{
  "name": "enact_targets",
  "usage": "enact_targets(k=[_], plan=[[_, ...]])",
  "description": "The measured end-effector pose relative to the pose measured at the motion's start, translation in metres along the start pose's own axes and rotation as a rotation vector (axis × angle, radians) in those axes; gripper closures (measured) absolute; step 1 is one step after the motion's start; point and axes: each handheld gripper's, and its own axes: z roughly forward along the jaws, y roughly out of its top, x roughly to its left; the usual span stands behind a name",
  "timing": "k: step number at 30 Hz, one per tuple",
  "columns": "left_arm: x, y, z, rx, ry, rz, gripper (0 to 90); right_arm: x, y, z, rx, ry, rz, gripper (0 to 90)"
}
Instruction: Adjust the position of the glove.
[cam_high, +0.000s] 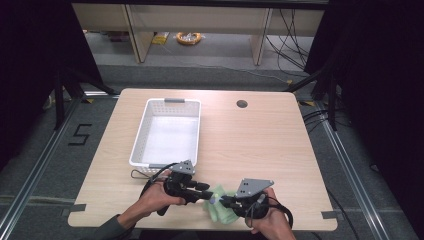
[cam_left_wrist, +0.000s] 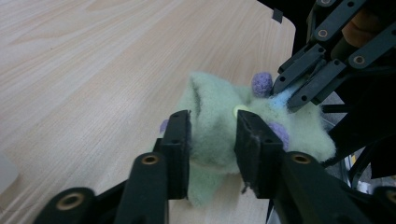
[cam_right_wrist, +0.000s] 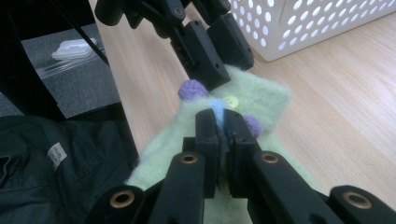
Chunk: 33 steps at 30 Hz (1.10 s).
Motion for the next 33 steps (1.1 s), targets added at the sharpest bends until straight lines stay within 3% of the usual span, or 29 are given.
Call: enact_targets(k=[9, 18, 27, 33], plan=[[-0.004, -0.002, 0.001, 0.005, 0.016, -0.023, 85.3, -0.004, 0.0, -0.002, -0.006, -0.002, -0.009, 86.1], [-0.009, -0.004, -0.003, -0.009, 0.038, -0.038, 86.8, -0.017, 0.011, -0.006, 0.007, 0.005, -0.041, 86.0], [-0.007, -0.018, 0.001, -0.003, 0.053, -0.081, 86.7, -0.031, 0.016, 0.009, 0.071, 0.066, -0.095, 85.8], [-0.008, -0.025, 0.008, 0.012, 0.081, -0.096, 86.4, -0.039, 0.01, 0.017, 0.105, 0.072, -0.076, 84.5]])
